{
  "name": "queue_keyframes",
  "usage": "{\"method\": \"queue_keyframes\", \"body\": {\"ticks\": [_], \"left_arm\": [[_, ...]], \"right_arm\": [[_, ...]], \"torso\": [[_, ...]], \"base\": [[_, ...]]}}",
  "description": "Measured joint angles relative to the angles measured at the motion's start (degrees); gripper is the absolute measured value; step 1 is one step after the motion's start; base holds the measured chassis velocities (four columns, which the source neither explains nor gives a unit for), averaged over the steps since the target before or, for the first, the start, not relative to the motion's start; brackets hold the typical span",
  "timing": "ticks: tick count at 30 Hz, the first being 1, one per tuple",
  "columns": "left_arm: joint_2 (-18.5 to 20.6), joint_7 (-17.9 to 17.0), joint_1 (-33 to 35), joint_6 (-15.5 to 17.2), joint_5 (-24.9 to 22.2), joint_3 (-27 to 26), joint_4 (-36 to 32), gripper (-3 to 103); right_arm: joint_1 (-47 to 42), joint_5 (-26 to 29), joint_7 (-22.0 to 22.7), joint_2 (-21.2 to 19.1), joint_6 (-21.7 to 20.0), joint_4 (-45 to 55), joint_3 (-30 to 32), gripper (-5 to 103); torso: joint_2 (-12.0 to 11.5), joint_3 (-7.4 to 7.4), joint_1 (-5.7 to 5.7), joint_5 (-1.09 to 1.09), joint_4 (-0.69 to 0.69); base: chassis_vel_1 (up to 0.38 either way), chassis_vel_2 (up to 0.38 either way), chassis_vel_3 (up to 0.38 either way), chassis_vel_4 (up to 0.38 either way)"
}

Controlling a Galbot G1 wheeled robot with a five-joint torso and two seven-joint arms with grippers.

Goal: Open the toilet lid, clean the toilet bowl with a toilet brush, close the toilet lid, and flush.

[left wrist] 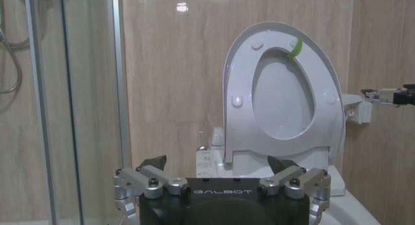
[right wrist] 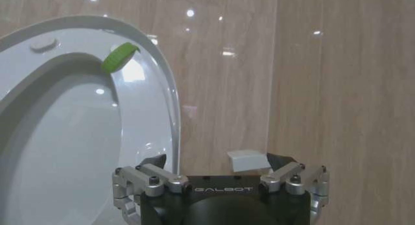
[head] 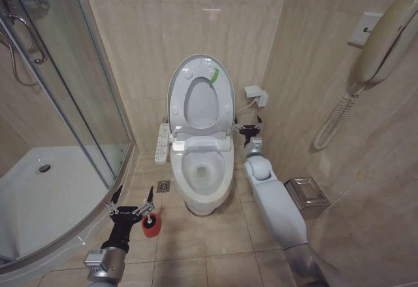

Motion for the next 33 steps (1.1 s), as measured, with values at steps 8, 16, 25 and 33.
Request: {"method": "queue_keyframes", "body": {"ticks": [8,16,25,33], "left_arm": [[0.00,0.00,0.00,0.00,0.00,0.00,0.00,100],[0.00,0.00,0.00,0.00,0.00,0.00,0.00,100],[0.00,0.00,0.01,0.00,0.00,0.00,0.00,100],[0.00,0.00,0.00,0.00,0.00,0.00,0.00,100]], "right_arm": [[-1.13,-0.36,0.69,-1.15,3.15,0.24,0.77,100],[-1.13,-0.40,0.74,-1.37,2.46,1.33,1.09,100],[-0.72,-0.95,0.79,-0.93,2.58,0.69,1.27,100],[-0.40,-1.12,2.52,-0.86,2.93,-0.15,1.52,100]], "torso": [[0.00,0.00,0.00,0.00,0.00],[0.00,0.00,0.00,0.00,0.01],[0.00,0.00,-0.01,0.00,0.01],[0.00,0.00,0.00,0.00,0.00]], "base": [[0.000,0.000,0.000,0.000],[0.000,0.000,0.000,0.000],[0.000,0.000,0.000,0.000],[-0.068,0.068,0.065,-0.075]]}}
